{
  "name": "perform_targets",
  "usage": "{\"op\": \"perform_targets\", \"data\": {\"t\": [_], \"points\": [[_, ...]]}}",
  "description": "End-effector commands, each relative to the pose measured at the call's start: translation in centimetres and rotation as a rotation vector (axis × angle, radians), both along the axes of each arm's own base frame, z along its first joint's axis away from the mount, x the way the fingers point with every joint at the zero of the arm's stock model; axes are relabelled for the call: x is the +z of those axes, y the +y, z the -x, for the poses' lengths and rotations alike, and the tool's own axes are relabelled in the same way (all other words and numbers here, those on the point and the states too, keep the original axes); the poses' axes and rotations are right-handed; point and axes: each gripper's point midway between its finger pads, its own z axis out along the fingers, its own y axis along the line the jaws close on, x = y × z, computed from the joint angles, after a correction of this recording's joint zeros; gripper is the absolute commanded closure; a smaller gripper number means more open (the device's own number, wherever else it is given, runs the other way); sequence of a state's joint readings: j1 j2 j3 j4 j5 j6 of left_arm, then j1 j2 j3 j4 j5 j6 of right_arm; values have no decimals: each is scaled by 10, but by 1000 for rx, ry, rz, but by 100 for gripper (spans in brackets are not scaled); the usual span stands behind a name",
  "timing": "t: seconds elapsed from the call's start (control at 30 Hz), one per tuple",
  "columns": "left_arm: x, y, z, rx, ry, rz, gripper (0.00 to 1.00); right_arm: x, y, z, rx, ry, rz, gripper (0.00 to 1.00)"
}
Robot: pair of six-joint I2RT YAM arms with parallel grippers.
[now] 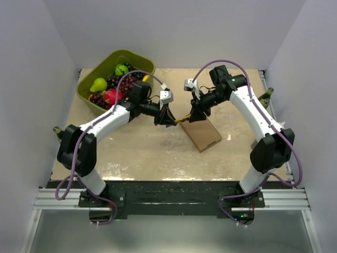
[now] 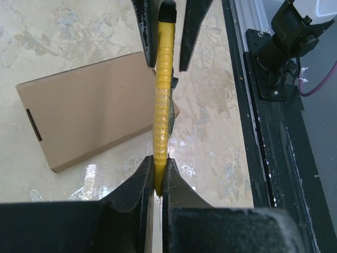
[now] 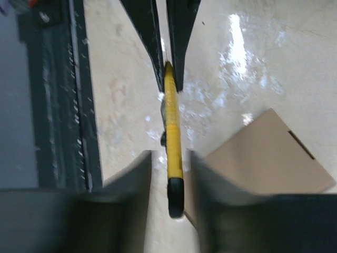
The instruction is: Unpack the express box
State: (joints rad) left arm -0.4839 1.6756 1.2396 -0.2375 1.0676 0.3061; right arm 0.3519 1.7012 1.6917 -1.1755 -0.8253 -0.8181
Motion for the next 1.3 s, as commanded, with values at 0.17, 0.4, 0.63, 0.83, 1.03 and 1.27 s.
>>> {"op": "perform_targets", "data": {"t": [0.17,0.4,0.63,0.83,1.03,1.27], "points": [[17,-3,8,-40,11,76,100,35,22,17,-22,159,-243,35],[36,5,-4,20,155,201,100,30,25,14,-46,243,-271,35],[45,9,1,0,165,226,100,29,22,-3,-113,270,-306,36],[50,5,-3,12,179,244,100,29,26,-4,-99,300,-330,42],[52,-2,-6,-1,190,249,100,31,29,-7,-107,312,-348,49],[44,-7,-2,-17,218,236,100,37,31,-7,-97,315,-368,52]]}}
